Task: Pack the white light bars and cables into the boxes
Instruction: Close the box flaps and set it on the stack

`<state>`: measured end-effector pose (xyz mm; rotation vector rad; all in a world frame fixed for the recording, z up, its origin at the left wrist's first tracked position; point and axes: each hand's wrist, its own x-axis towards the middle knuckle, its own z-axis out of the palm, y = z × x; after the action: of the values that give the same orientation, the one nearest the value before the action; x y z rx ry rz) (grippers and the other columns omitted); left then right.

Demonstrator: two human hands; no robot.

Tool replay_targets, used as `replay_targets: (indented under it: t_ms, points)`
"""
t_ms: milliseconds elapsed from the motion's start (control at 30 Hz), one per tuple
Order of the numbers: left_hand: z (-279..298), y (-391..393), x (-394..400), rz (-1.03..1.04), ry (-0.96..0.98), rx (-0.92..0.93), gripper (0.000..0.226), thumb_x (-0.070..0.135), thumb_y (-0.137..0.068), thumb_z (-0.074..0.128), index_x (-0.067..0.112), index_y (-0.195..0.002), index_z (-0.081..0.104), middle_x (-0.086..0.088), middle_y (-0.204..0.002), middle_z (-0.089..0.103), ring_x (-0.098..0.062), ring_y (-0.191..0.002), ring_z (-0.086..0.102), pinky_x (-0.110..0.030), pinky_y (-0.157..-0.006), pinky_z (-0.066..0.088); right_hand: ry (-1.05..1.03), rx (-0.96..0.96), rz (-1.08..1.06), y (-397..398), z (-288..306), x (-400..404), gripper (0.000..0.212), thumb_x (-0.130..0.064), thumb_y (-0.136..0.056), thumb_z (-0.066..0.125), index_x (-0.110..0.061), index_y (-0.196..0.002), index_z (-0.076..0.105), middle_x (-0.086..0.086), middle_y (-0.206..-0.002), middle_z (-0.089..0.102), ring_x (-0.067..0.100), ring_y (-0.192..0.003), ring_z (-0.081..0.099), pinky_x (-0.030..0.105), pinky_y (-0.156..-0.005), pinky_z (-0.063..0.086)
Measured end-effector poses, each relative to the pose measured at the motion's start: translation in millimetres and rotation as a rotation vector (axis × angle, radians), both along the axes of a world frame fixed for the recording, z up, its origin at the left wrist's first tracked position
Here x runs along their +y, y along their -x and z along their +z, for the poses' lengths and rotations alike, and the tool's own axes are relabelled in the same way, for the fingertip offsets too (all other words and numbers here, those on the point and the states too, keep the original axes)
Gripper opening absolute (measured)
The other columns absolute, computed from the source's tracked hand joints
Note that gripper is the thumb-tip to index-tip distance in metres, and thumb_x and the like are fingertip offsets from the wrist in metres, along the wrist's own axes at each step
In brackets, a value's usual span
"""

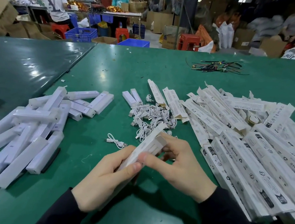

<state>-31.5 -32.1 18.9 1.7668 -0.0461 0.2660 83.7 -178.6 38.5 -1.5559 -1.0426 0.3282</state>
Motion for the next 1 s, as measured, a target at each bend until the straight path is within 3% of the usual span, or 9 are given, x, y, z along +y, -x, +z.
replay_targets:
  t_ms: [100, 200, 333, 400, 500, 600, 700, 800, 1000]
  points:
    - [1, 1, 0, -0.048, 0.066, 0.021, 0.05, 0.043, -0.085, 0.059, -0.004, -0.104, 0.058, -0.014, -0.08, 0.048, -0.017, -0.073, 0.048, -0.034, -0.066, 0.04, 0.033, 0.03, 0.061, -4, 1, -1, 0.015, -0.026, -0.081, 0.071, -0.011, -0.079, 0.074, 0.015, -0.083, 0.064, 0.035, -0.077, 0.058, 0.046, -0.068, 0.047]
    - [0, 2, -2, -0.072, 0.065, 0.025, 0.052, 0.042, -0.086, 0.059, -0.006, -0.105, 0.057, -0.022, -0.08, 0.046, -0.017, -0.072, 0.045, -0.033, -0.065, 0.04, 0.13, 0.072, 0.113, -10, 4, -6, 0.023, -0.029, -0.081, 0.07, -0.007, -0.082, 0.075, 0.01, -0.083, 0.068, 0.028, -0.078, 0.062, 0.034, -0.071, 0.047]
    - [0, 2, -3, -0.075, 0.048, 0.024, 0.039, 0.043, -0.087, 0.059, 0.005, -0.098, 0.061, -0.008, -0.075, 0.046, -0.015, -0.07, 0.043, -0.029, -0.063, 0.037, 0.185, 0.111, 0.183, -9, 6, -7, 0.023, -0.029, -0.08, 0.071, -0.007, -0.084, 0.075, 0.006, -0.079, 0.071, 0.008, -0.07, 0.059, 0.026, -0.068, 0.045]
    - [1, 1, -5, -0.032, 0.07, -0.009, 0.028, 0.041, -0.086, 0.06, 0.016, -0.098, 0.064, 0.003, -0.074, 0.051, -0.011, -0.065, 0.044, -0.023, -0.06, 0.037, 0.067, 0.158, 0.117, -7, 9, -7, 0.018, -0.03, -0.078, 0.071, -0.014, -0.086, 0.074, 0.004, -0.081, 0.071, 0.011, -0.072, 0.062, 0.031, -0.069, 0.051]
    - [4, 0, 2, 0.143, 0.183, -0.025, 0.026, 0.037, -0.084, 0.065, 0.018, -0.101, 0.064, -0.005, -0.069, 0.058, -0.013, -0.052, 0.045, -0.02, -0.046, 0.04, -0.152, 0.219, -0.152, -16, 15, -10, 0.01, -0.02, -0.079, 0.064, -0.022, -0.083, 0.074, -0.002, -0.084, 0.073, 0.018, -0.07, 0.065, 0.031, -0.063, 0.051]
    - [9, 0, 13, 0.329, 0.502, 0.017, 0.033, 0.034, -0.083, 0.07, 0.015, -0.109, 0.064, -0.006, -0.067, 0.056, -0.014, -0.047, 0.044, -0.022, -0.039, 0.039, 0.314, -0.199, -0.422, -32, 10, -19, 0.014, -0.014, -0.083, 0.062, -0.026, -0.081, 0.069, -0.009, -0.085, 0.068, 0.011, -0.078, 0.062, 0.029, -0.069, 0.05]
    - [12, -1, 20, 0.436, 0.675, 0.036, 0.037, 0.034, -0.075, 0.066, 0.013, -0.103, 0.06, -0.002, -0.062, 0.047, -0.012, -0.044, 0.038, -0.021, -0.037, 0.035, 0.816, -0.544, -0.288, -34, 5, -22, 0.014, -0.034, -0.08, 0.061, -0.035, -0.094, 0.061, -0.015, -0.1, 0.054, 0.006, -0.089, 0.053, 0.027, -0.074, 0.044]
    - [14, -1, 22, 0.464, 0.706, 0.06, 0.033, 0.037, -0.07, 0.07, 0.015, -0.086, 0.051, 0.001, -0.056, 0.039, -0.01, -0.039, 0.032, -0.018, -0.034, 0.031, 0.863, -0.517, -0.213, -34, 0, -21, 0.027, -0.032, -0.081, 0.063, -0.032, -0.107, 0.056, -0.011, -0.105, 0.045, 0.01, -0.092, 0.046, 0.027, -0.076, 0.04]
    - [18, 0, 17, 0.45, 0.785, 0.097, 0.036, 0.04, -0.067, 0.07, 0.017, -0.069, 0.043, 0.004, -0.044, 0.029, -0.007, -0.027, 0.026, -0.013, -0.029, 0.026, 0.77, -0.516, -0.237, -33, -2, -19, 0.023, -0.024, -0.087, 0.062, -0.029, -0.109, 0.057, -0.01, -0.101, 0.049, 0.011, -0.091, 0.052, 0.029, -0.082, 0.043]
